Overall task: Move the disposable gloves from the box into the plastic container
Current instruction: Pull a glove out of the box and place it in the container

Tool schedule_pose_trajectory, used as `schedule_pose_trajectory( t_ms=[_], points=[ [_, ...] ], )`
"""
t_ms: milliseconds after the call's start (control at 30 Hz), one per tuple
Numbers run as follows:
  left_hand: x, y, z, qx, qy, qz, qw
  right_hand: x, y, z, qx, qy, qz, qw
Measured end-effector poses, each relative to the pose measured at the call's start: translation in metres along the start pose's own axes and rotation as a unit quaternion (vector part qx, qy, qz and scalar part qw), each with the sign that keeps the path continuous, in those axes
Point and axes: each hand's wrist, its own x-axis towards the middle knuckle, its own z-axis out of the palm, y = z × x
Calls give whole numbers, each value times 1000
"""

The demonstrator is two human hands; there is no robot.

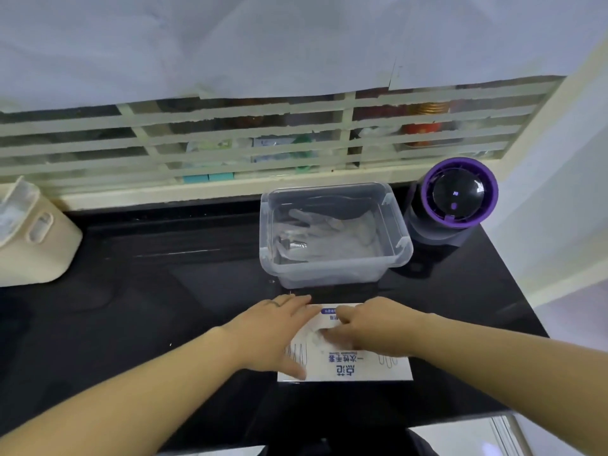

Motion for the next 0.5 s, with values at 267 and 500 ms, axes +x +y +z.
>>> schedule_pose_trajectory(
  t_ms=[267,500],
  points=[
    [9,0,9,10,-10,-10,1000,5,1,20,1,77,3,997],
    [10,0,9,28,-17,-13,999,-7,-1,3,67,93,-11,993]
  ],
)
